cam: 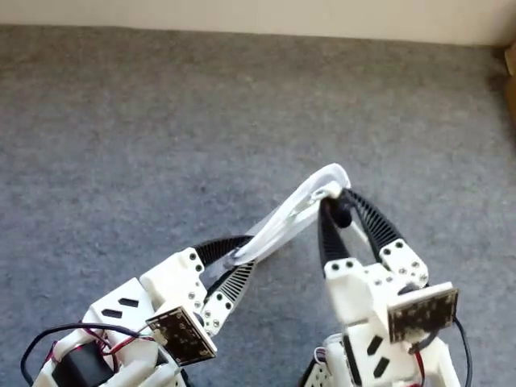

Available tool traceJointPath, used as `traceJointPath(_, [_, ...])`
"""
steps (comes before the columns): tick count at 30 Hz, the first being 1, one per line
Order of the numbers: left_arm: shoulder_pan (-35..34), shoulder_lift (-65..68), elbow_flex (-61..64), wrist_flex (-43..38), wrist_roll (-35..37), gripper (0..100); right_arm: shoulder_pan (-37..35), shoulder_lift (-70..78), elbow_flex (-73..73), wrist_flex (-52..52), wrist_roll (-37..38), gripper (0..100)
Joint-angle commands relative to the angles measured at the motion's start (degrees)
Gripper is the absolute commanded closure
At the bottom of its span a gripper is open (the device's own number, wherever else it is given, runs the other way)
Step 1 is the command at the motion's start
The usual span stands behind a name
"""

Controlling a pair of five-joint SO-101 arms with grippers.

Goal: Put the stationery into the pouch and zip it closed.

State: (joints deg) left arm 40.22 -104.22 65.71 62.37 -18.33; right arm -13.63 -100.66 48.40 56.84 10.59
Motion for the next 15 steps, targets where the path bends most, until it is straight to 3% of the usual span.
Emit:
traceJointPath(1, [0.13,-0.31,-1.71,1.49,-0.53,100,5.76,5.49,-2.33,-4.53,-0.44,99.1])
traceJointPath(7, [0.13,-0.31,-1.80,1.49,-0.53,100,11.21,14.29,-2.33,-7.25,0.09,99.1])
traceJointPath(15, [0.13,-0.40,-1.98,2.20,-0.53,100,18.24,21.23,-2.33,-7.60,6.59,99.1])
